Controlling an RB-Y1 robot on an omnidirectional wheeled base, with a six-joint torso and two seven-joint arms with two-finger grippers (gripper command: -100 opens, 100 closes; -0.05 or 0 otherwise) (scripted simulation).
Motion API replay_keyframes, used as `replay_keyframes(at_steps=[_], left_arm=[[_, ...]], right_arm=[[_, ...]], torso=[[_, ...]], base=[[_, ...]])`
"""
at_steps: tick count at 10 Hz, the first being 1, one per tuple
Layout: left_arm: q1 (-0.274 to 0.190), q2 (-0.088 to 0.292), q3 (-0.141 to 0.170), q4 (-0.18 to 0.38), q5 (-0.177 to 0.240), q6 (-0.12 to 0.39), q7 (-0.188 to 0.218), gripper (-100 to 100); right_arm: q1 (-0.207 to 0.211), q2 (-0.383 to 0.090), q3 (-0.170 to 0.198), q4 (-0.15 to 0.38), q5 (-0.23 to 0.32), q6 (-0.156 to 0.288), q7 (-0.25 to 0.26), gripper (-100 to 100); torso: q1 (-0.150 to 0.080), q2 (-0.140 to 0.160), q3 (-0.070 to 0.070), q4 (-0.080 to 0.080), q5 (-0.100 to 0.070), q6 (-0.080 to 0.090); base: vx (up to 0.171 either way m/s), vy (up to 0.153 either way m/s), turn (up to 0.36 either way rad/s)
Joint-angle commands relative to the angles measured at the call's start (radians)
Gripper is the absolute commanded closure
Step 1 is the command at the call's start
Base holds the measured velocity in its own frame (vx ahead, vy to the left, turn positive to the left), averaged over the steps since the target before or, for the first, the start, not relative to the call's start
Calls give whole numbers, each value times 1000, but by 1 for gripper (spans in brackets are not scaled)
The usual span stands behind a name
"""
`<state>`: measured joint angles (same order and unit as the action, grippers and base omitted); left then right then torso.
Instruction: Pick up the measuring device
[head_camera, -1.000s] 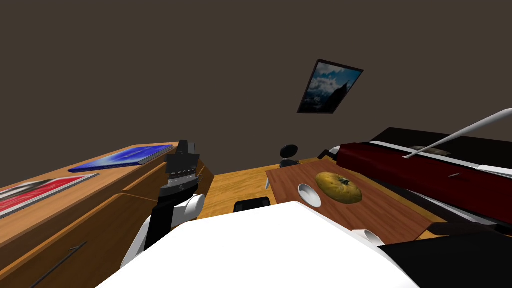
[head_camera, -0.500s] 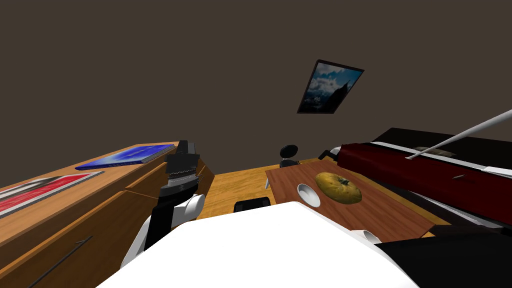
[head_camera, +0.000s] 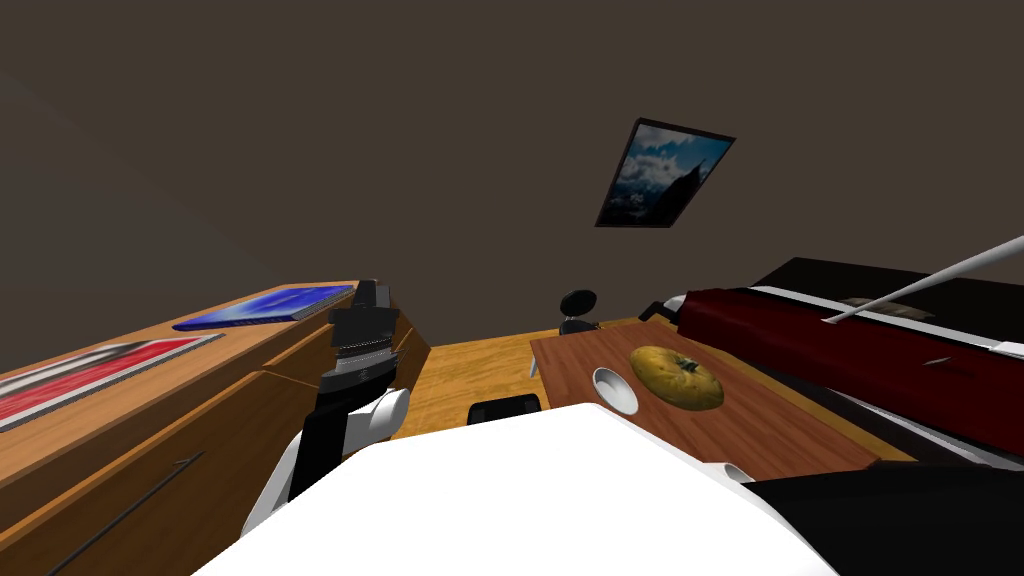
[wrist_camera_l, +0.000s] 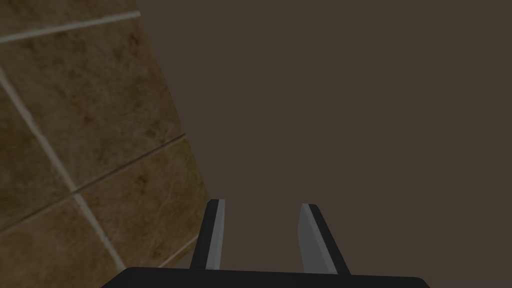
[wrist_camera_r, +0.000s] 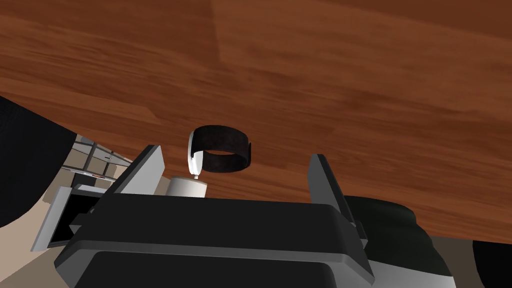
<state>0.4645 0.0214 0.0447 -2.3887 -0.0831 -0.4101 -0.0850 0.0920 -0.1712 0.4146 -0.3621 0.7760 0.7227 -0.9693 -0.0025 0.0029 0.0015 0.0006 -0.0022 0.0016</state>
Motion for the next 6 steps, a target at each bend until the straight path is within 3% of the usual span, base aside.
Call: replay_keyframes(at_steps=[1, 2, 3, 5, 6], left_arm=[[0, 0, 0, 0, 0, 0, 0, 0], [0, 0, 0, 0, 0, 0, 0, 0], [0, 0, 0, 0, 0, 0, 0, 0], [0, 0, 0, 0, 0, 0, 0, 0], [0, 0, 0, 0, 0, 0, 0, 0]], right_arm=[[7, -4, 50, -17, -46, 13, 8, -100], [7, -4, 62, -17, -46, 13, 8, -100], [-12, -12, 102, 6, -90, 50, -27, -100], [-12, -12, 161, 6, -129, 50, -27, -100], [-12, -12, 169, 6, -129, 50, -27, -100]], torso=[[0, 0, 0, 0, 0, 0], [1, -1, 0, 0, 0, 0], [2, -2, -1, 0, 0, 0], [0, -1, 0, 0, 0, 0], [1, -1, 0, 0, 0, 0]], base=[[-16, -20, -5], [0, 0, 0], [-19, -24, 68], [-26, -30, 16], [-6, -5, -5]])
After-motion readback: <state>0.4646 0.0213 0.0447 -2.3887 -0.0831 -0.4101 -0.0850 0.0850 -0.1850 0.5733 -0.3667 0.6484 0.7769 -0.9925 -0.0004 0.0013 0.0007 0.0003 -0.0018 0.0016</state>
